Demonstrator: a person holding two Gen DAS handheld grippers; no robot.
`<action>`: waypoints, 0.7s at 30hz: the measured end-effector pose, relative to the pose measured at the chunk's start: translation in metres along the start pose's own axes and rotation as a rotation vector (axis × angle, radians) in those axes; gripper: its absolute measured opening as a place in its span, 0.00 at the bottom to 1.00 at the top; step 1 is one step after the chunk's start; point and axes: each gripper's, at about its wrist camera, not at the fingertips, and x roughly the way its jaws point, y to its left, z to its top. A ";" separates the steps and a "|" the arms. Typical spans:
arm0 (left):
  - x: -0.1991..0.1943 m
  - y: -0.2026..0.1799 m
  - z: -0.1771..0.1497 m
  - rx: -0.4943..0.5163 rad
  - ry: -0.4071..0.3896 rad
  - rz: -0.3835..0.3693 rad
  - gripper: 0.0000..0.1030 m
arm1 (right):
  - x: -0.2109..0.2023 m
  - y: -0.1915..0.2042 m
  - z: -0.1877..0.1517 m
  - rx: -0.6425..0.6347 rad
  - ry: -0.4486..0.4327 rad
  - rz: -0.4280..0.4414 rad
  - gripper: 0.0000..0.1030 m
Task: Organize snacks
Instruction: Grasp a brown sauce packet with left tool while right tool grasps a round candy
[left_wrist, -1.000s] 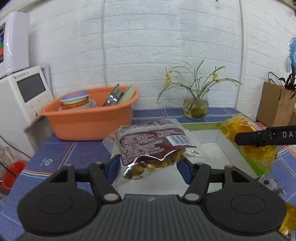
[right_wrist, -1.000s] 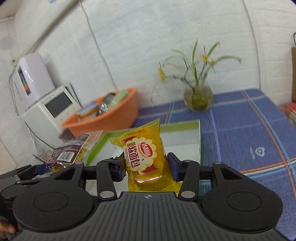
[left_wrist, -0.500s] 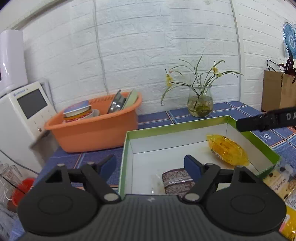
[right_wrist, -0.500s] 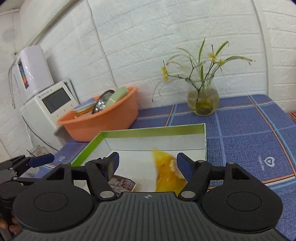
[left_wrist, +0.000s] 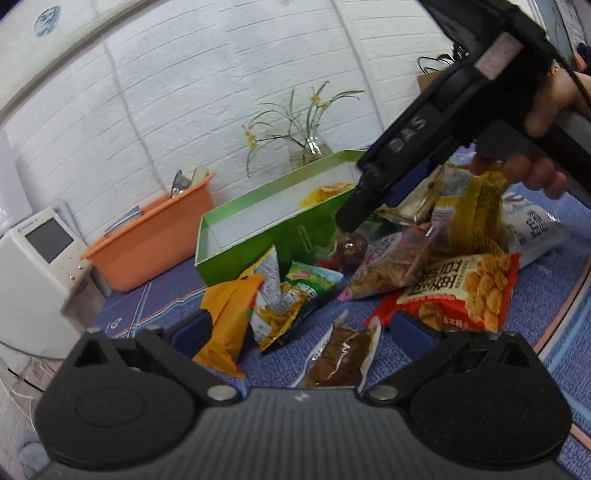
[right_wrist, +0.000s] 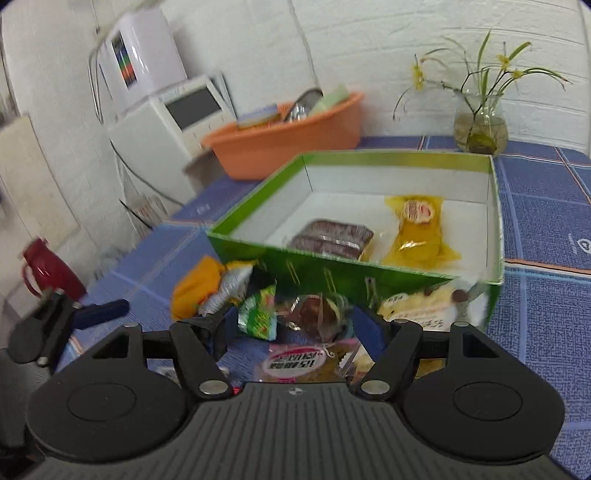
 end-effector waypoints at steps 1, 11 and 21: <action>0.003 0.000 0.000 0.001 0.011 -0.027 1.00 | 0.007 0.006 -0.001 -0.045 0.010 -0.033 1.00; 0.046 0.029 -0.007 -0.225 0.168 -0.223 0.76 | 0.053 0.018 -0.003 -0.290 0.095 -0.151 1.00; 0.021 0.027 -0.011 -0.303 0.214 -0.204 0.46 | 0.026 0.010 -0.011 -0.179 -0.009 -0.078 0.67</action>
